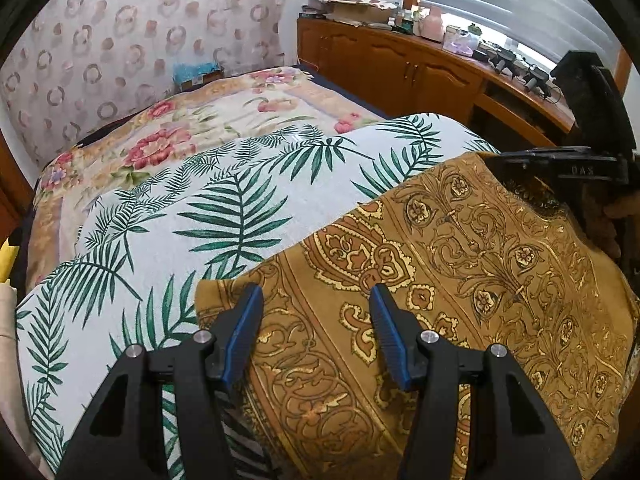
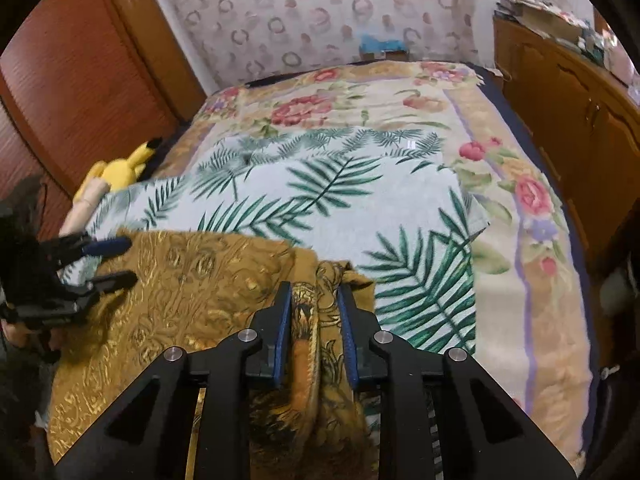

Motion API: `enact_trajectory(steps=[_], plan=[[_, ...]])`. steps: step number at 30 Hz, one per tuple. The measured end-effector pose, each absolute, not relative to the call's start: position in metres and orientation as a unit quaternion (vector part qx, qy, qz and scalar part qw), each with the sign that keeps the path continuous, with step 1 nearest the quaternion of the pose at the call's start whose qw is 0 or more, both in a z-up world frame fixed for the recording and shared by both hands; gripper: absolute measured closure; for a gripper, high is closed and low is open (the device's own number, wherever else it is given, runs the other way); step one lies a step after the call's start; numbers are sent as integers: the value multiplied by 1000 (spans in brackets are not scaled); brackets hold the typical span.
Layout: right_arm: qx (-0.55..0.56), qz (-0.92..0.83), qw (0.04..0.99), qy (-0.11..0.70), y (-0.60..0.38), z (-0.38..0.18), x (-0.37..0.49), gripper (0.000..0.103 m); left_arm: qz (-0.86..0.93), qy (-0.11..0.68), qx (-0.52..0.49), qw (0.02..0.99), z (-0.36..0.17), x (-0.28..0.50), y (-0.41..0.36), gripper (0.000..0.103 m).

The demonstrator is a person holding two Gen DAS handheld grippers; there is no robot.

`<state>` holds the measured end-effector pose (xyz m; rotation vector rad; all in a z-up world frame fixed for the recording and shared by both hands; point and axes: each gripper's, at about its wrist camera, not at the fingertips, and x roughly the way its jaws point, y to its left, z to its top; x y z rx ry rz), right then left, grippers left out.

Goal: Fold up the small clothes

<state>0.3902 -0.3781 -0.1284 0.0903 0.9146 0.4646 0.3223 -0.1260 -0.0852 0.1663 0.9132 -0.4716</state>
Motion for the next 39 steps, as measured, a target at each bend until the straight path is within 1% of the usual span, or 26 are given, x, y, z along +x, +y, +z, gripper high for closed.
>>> enact_trajectory(steps=[5, 9, 10, 13, 17, 21, 23, 29, 39], plan=[[86, 225, 864, 442, -388, -129, 402, 82, -226, 437, 76, 867, -85, 324, -124, 49], [90, 230, 864, 439, -388, -128, 404, 83, -227, 435, 75, 868, -84, 325, -122, 49], [92, 233, 865, 435, -388, -126, 403, 94, -228, 433, 74, 869, -84, 325, -122, 49], [99, 231, 875, 413, -395, -118, 398, 100, -231, 431, 72, 870, -84, 324, -121, 49], [91, 198, 895, 389, -398, -106, 389, 101, -231, 432, 74, 869, -83, 325, -121, 49], [103, 129, 916, 366, -426, -93, 391, 103, -230, 431, 73, 869, -83, 326, -121, 49], [116, 132, 913, 368, -436, -90, 394, 103, -230, 430, 71, 870, -83, 325, -121, 48], [75, 152, 917, 361, -426, -80, 381, 103, -220, 430, 64, 873, -78, 320, -119, 49], [15, 172, 925, 338, -400, -61, 334, 103, -217, 401, 62, 888, -49, 279, -110, 48]])
